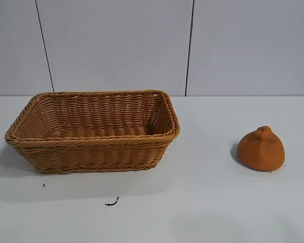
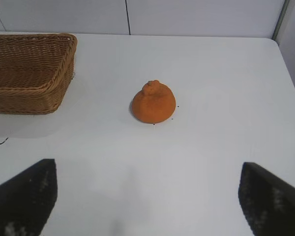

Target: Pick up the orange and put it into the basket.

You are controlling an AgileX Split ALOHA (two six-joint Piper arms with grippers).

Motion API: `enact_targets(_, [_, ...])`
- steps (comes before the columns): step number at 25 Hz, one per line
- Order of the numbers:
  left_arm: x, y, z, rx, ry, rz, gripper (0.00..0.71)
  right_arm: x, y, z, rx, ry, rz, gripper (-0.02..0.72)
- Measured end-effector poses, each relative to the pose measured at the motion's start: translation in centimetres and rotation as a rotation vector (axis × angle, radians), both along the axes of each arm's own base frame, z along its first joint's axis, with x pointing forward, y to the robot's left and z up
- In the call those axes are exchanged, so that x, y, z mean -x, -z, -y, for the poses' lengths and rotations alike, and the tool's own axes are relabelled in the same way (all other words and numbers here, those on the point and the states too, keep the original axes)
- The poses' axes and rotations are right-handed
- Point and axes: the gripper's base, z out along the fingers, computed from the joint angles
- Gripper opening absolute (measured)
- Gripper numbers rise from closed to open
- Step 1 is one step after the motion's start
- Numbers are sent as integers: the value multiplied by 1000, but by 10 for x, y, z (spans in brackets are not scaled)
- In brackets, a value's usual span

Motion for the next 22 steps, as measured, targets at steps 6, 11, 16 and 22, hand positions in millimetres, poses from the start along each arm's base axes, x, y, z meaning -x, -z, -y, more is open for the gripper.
enact_targets(6, [0,0,0,0,0,0,666,0,0,0,0,0,1,694])
enact_targets(11, [0,0,0,0,0,0,666,-11,-11,0,0,2,-51,694])
enact_targets(16, [0,0,0,0,0,0,666,-66,-35,-2,3,4,-286,694])
enact_targets(22, [0,0,0,0,0,0,666,-157,-56,-9,-36,-11,-520,694])
